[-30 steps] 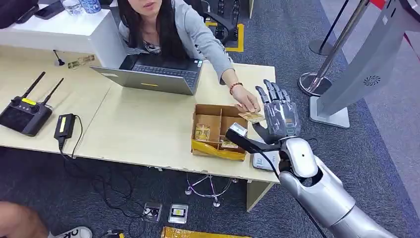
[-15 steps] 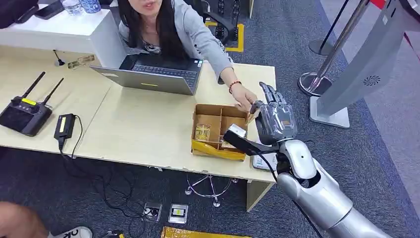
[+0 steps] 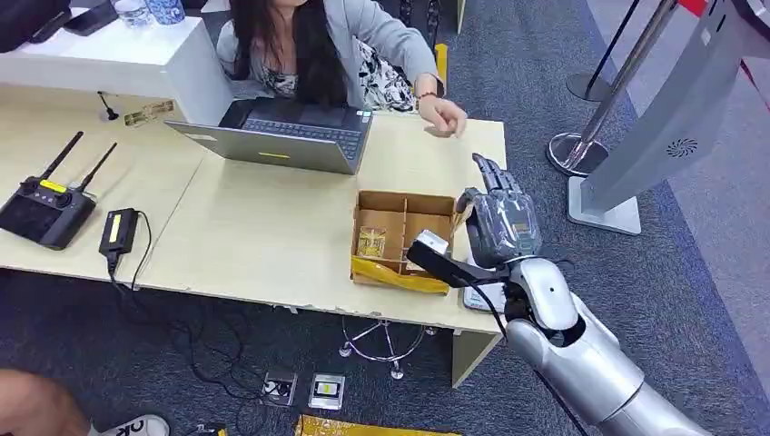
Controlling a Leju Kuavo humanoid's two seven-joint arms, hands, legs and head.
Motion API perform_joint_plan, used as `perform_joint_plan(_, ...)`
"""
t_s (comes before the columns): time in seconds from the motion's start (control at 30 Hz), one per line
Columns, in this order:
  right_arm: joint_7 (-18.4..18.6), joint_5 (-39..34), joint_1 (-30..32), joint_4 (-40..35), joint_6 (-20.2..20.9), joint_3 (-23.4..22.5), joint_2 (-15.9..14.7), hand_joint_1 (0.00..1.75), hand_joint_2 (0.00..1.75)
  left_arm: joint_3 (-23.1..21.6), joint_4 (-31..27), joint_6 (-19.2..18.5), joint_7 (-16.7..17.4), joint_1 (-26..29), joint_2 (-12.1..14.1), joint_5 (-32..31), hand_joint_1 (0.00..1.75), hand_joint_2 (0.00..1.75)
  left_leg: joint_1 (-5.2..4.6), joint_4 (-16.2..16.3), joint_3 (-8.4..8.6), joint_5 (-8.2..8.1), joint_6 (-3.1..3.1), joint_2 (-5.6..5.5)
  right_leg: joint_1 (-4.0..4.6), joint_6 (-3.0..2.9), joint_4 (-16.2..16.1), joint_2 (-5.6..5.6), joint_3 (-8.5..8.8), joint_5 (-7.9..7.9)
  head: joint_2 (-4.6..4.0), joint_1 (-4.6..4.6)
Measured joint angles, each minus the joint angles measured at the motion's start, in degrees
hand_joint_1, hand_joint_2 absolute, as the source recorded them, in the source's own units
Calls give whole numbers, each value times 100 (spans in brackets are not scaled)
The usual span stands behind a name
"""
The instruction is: Pass the card to the sensor for recognition and then transmit it.
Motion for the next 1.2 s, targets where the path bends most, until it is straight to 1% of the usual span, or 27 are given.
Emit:
perform_joint_plan(0.23, -17, -177, 138, 267, -136, -7, -66, 175, 175, 0, 0, 4, 0, 22, 4, 22, 0, 0, -1, 0, -2, 0, 0, 0, -1, 0, -1, 0, -2, 0, 0, 0)
perform_joint_plan(0.5, -9, -352, 412, 502, -288, -109, -282, 175, 175, 0, 0, 7, 0, 85, 48, 61, 0, 0, -1, 0, -3, -1, 0, 4, -1, 0, -1, 3, -4, 0, 0, 2)
perform_joint_plan(0.93, -136, -579, 638, 857, -490, -190, -380, 175, 175, 0, 0, 70, 0, 89, 50, 37, 0, 0, 0, 0, -2, -1, 0, 6, 0, 0, -1, 5, -4, 0, 0, 0)
perform_joint_plan(1.2, -179, -736, 700, 1112, -490, -199, -409, 175, 175, 0, 0, 39, 20, 81, 50, 17, 0, 0, 0, 0, -2, -1, 0, 7, -1, 0, -1, 5, -4, 0, 0, 0)
